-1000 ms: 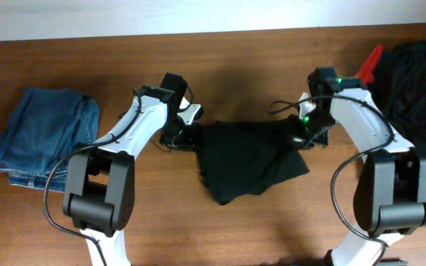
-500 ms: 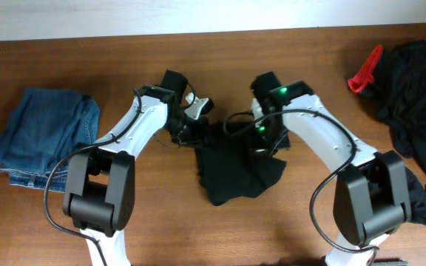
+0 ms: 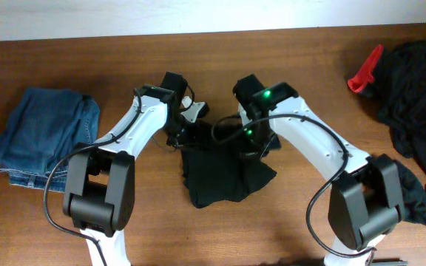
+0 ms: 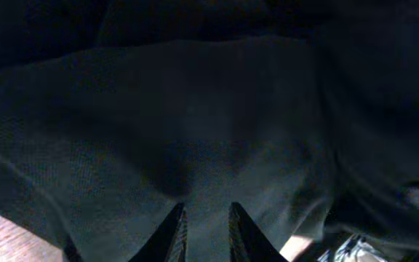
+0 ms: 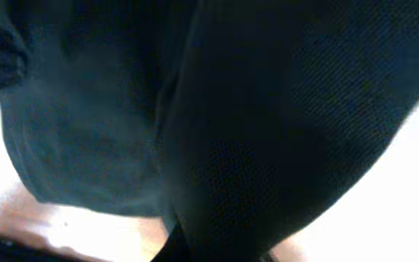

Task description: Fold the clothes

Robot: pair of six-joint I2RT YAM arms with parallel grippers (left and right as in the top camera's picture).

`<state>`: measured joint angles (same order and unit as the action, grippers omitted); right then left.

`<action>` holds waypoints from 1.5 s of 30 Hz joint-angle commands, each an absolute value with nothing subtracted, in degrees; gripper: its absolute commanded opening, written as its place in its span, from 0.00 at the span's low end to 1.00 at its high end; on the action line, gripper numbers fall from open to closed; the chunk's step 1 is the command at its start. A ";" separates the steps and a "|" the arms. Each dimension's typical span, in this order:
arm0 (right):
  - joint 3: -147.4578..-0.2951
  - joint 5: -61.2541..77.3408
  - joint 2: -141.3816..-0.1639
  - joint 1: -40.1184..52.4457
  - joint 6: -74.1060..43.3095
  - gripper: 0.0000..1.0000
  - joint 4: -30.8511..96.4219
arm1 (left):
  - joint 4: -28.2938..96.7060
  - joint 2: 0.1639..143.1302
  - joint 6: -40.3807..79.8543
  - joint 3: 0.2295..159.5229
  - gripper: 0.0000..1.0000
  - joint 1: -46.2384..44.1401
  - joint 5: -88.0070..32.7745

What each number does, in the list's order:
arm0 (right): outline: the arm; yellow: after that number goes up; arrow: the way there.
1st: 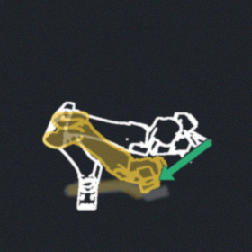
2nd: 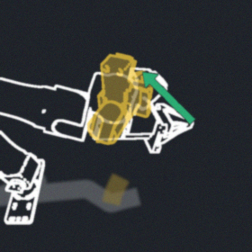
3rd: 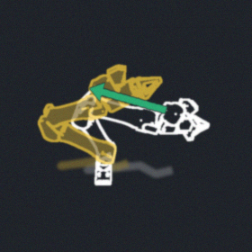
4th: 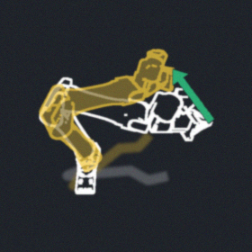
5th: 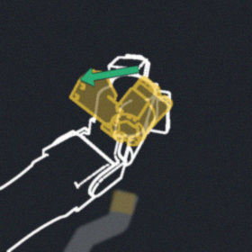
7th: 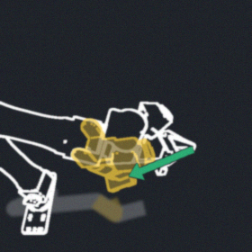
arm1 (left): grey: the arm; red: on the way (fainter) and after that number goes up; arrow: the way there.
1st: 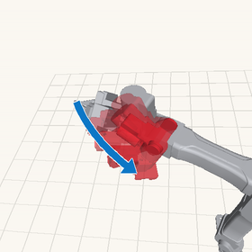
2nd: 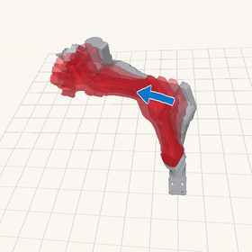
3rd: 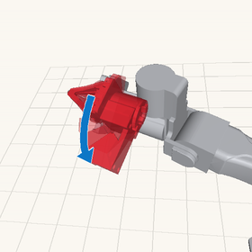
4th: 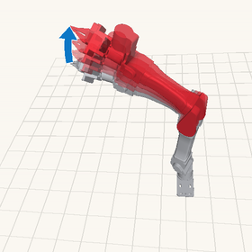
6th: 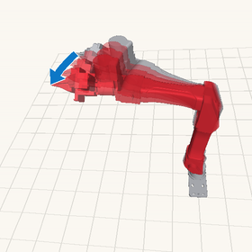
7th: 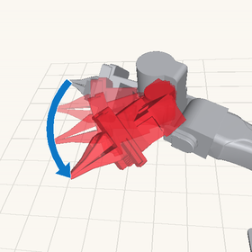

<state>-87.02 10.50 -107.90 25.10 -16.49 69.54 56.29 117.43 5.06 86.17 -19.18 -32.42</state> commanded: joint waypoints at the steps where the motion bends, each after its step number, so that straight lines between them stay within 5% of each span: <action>1: -92.82 7.90 -106.39 23.88 -17.02 0.05 71.07 | 55.35 116.97 9.69 87.09 0.19 -20.95 -38.22; 7: -94.37 7.92 -106.39 23.97 -17.06 0.05 71.66 | 51.57 116.99 14.15 87.05 0.19 -25.45 -42.17; 16: -94.87 7.88 -106.37 23.97 -17.04 0.04 73.28 | 45.80 117.43 20.16 82.24 0.19 -31.40 -31.29; 24: -95.59 6.11 -106.32 23.90 -17.04 0.04 74.04 | 47.88 116.66 19.97 81.17 0.14 -29.28 -30.70; 45: -95.59 10.52 -106.32 31.33 -17.06 0.04 73.78 | 45.45 117.30 18.39 80.34 0.21 -24.67 -21.61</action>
